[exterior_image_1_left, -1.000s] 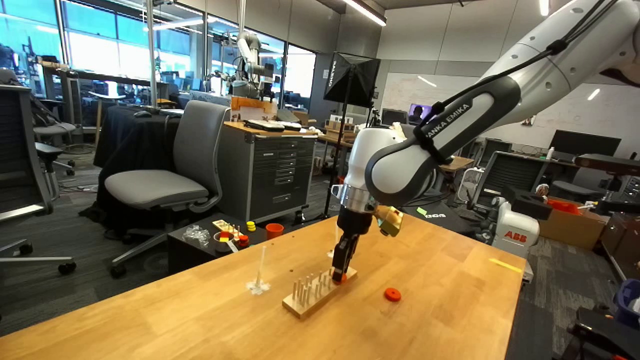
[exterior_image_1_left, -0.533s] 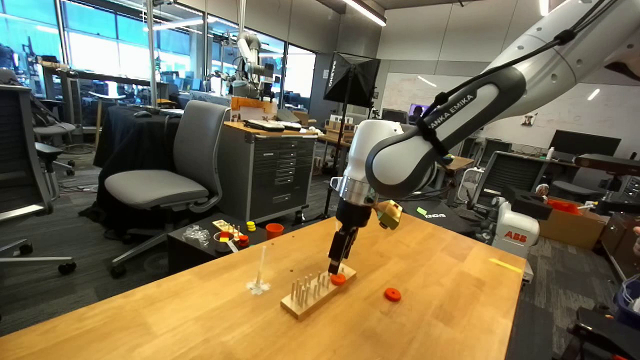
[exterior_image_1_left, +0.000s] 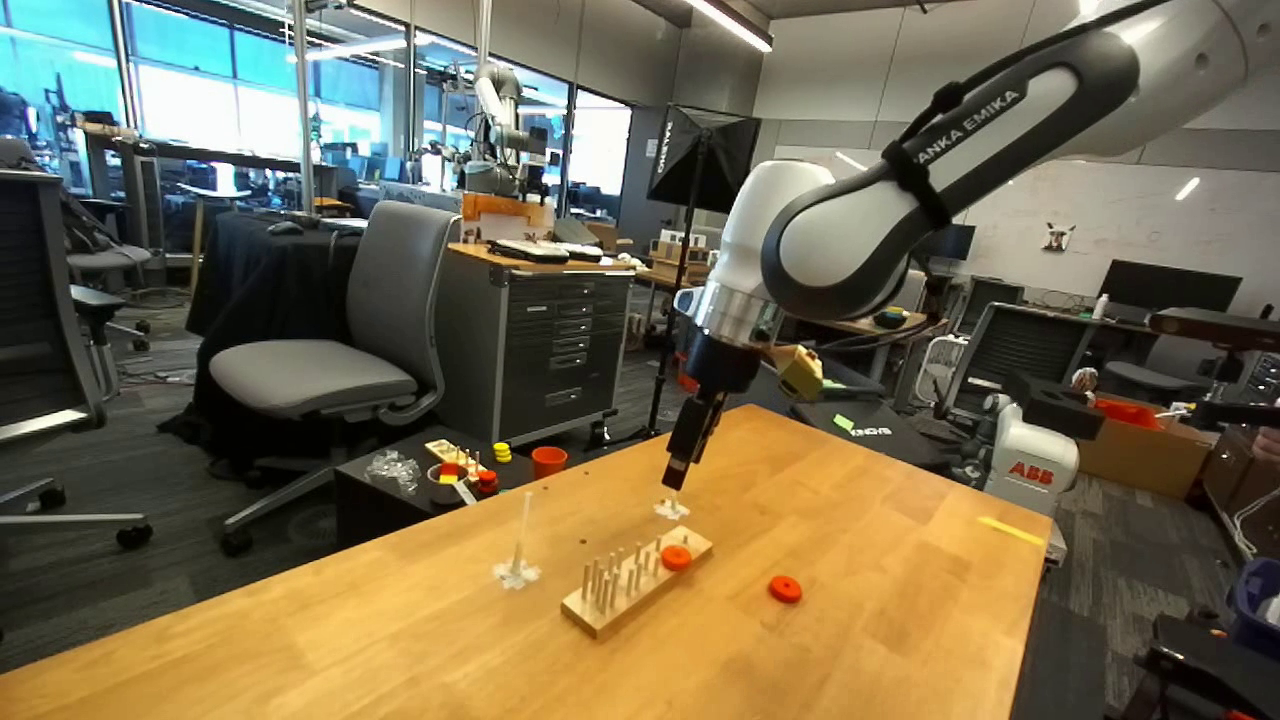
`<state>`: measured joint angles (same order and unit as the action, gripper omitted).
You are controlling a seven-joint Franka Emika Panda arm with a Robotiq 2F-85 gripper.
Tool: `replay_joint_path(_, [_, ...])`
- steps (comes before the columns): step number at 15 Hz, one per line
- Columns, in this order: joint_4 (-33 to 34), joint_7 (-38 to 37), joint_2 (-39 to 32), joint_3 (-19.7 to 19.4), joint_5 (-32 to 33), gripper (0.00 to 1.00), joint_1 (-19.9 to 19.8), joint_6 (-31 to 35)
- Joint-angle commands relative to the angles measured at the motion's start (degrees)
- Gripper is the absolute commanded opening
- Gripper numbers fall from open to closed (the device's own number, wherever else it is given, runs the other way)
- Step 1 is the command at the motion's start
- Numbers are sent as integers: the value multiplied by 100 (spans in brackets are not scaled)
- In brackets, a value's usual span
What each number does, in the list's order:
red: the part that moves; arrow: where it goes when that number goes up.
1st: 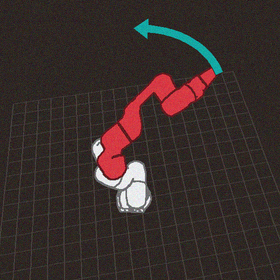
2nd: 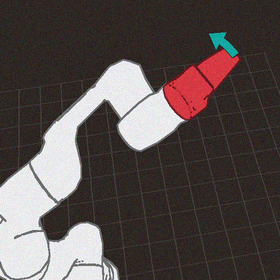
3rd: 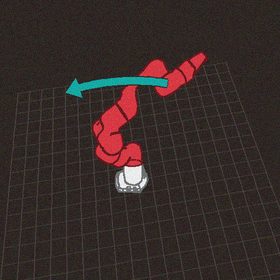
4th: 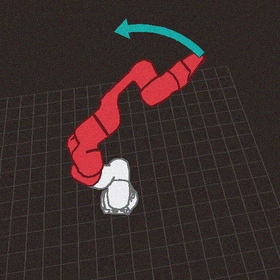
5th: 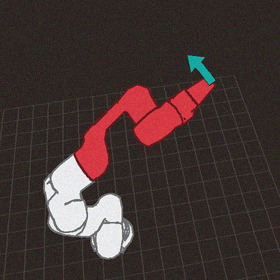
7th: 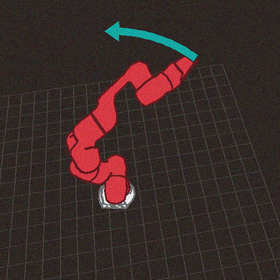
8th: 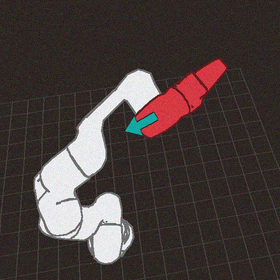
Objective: Pick up the orange ring on the right and put it on the wooden stand
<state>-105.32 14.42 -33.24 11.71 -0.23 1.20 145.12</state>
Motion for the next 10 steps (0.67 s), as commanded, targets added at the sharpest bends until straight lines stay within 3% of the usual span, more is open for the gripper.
replay_joint_path(1, [-616,233,788,111,-271,100,-120,-217])
replay_joint_path(4, [-830,312,1145,123,-494,100,-143,-531])
replay_joint_path(5, [-506,137,740,-51,-298,100,44,-328])
replay_joint_path(10, [-697,163,979,-57,-373,100,42,-458])
